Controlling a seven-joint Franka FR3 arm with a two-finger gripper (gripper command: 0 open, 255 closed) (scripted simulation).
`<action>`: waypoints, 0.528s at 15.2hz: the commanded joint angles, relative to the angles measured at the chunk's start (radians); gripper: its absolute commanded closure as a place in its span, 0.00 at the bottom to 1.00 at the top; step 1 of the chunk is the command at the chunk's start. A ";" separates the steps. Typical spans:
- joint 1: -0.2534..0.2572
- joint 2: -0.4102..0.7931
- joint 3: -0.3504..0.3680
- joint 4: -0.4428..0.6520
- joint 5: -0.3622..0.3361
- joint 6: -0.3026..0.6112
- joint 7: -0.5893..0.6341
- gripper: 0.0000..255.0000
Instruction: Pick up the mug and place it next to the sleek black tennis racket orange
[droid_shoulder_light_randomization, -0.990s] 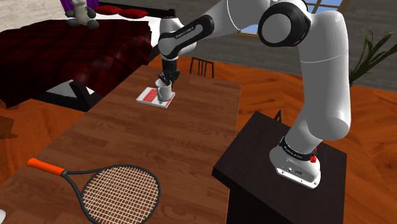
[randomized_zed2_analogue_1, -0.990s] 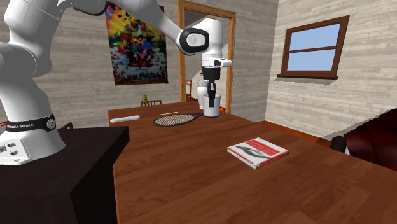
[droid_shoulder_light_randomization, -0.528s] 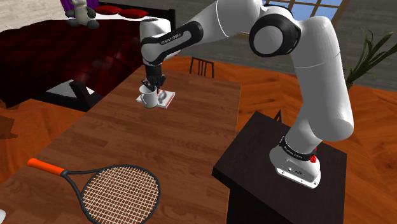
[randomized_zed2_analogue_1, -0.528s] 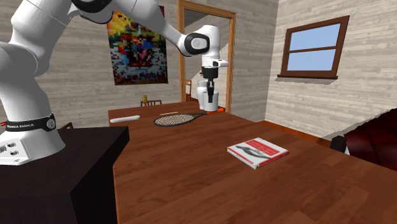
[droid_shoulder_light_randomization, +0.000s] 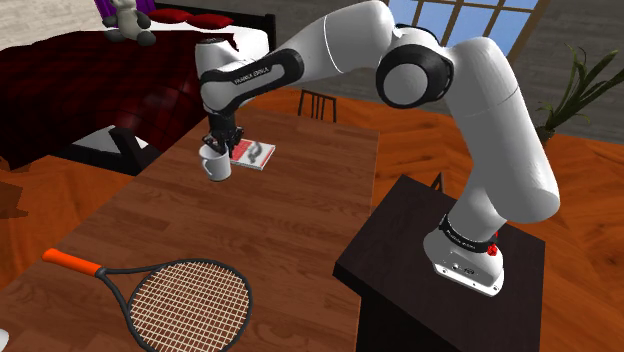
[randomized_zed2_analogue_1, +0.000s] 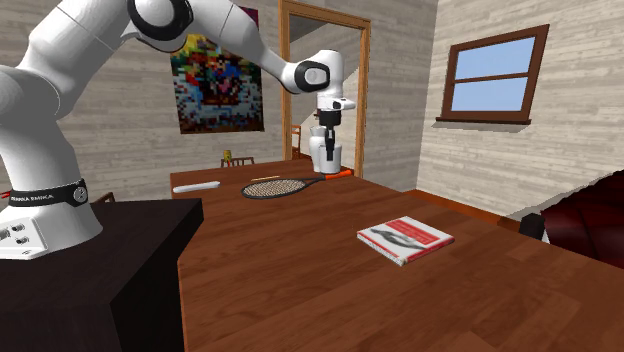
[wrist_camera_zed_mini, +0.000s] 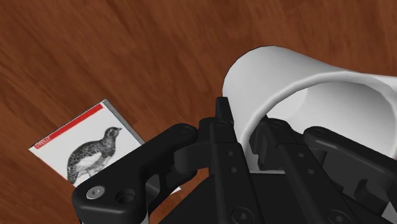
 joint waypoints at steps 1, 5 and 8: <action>0.000 0.013 0.000 -0.006 0.001 0.020 -0.001 1.00; 0.000 0.038 0.001 -0.018 0.002 0.057 -0.003 1.00; 0.000 0.059 0.002 -0.023 0.003 0.083 -0.005 1.00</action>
